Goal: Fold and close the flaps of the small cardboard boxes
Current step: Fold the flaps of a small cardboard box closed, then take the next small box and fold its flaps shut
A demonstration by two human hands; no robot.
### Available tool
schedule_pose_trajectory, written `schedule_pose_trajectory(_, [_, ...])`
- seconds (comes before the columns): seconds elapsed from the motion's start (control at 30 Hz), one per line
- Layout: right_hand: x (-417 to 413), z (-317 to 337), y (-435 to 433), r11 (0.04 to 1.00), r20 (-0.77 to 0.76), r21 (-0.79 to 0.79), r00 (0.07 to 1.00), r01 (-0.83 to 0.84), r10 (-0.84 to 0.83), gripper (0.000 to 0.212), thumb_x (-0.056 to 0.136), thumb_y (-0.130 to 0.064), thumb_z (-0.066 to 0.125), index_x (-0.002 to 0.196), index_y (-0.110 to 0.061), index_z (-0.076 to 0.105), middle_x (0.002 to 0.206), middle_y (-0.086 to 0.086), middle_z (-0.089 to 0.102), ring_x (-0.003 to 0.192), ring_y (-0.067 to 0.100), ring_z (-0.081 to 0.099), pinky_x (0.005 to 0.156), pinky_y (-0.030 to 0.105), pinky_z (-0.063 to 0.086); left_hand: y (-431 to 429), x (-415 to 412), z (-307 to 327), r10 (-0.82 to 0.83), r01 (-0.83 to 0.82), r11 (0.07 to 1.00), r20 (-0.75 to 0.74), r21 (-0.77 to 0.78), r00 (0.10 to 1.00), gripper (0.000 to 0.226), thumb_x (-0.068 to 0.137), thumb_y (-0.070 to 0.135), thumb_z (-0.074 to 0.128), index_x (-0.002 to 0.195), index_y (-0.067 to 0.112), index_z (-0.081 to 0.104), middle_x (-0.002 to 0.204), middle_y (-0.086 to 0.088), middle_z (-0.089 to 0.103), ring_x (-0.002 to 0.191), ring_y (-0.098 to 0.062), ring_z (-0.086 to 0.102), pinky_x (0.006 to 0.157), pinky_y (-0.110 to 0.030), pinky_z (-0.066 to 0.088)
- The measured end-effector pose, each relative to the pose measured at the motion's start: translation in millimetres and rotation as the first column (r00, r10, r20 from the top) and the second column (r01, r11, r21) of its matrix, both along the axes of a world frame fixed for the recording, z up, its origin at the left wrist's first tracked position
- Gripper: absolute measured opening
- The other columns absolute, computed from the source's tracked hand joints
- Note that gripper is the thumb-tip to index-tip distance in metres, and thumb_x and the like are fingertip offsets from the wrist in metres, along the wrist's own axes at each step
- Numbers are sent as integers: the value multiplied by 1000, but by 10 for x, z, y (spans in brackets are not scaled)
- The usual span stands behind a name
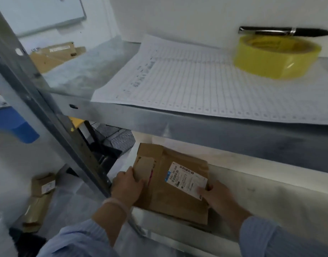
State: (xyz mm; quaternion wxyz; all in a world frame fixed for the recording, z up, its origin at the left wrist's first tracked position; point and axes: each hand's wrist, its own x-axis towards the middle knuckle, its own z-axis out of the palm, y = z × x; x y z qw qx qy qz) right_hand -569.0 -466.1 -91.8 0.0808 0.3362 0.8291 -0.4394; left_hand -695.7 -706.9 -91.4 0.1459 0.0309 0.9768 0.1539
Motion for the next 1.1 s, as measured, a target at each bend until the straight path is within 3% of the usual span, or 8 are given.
schedule_pose_trajectory(0.1, [-19,2,-123,997,24,16,997,69,-69,28,92,-34,63,116,-21,64,101,-5,68,79,8,59,55,15,45,3,-111,-62,-56,56,998,-7,-8,998,75,89,56,48,148,18,23,136,-13,42,122,-30,44,98,-40,42])
schedule_pose_trajectory(0.2, [1,18,-203,990,58,88,991,112,-117,31,90,-39,62,116,-22,62,92,-10,61,79,8,58,63,19,49,4,-127,-72,-158,158,987,-9,-17,987,66,85,60,50,137,23,36,123,-10,48,111,-30,49,90,-40,45])
schedule_pose_trajectory(0.33, [145,158,-294,972,25,204,992,113,-121,41,86,-45,63,122,-26,57,111,-6,62,97,14,60,84,33,55,51,-78,-63,-318,329,943,-158,47,935,60,84,53,55,135,27,35,135,-5,44,119,-29,45,93,-40,43])
schedule_pose_trajectory(0.53, [770,355,-181,878,-34,469,995,99,-95,68,92,-54,51,150,-33,24,157,-8,25,142,15,26,115,33,25,694,263,194,-653,708,706,-379,11,656,60,92,49,45,146,26,30,152,0,30,137,-22,30,111,-38,29])
schedule_pose_trajectory(0.63, [1244,418,-8,811,-67,572,993,121,-101,69,90,-60,47,150,-30,28,157,-5,27,143,14,25,115,30,22,1076,614,321,-748,828,561,-441,-21,496,60,88,46,50,143,25,38,149,1,37,136,-22,34,111,-41,30])
schedule_pose_trajectory(0.83, [2430,520,489,698,-195,648,952,305,-235,68,81,-60,46,130,-13,59,131,13,60,119,30,58,95,48,50,1978,1658,647,-801,939,330,-555,-95,226,57,79,54,41,124,25,60,129,0,59,116,-23,56,98,-43,45])
schedule_pose_trajectory(1.03, [3936,821,1053,557,-164,742,908,371,-387,68,83,-61,42,133,-18,55,134,7,58,124,25,56,100,44,46,3079,3069,812,-802,989,127,-595,-81,55,56,80,52,44,127,24,58,134,3,55,122,-21,52,101,-45,41])
schedule_pose_trajectory(1.1, [4455,919,1255,521,-151,757,881,395,-449,69,85,-63,39,141,-24,45,145,-1,47,135,19,43,110,36,32,3433,3583,856,-794,995,80,-608,-66,23,56,79,51,45,127,24,58,134,2,55,122,-22,52,102,-46,41])
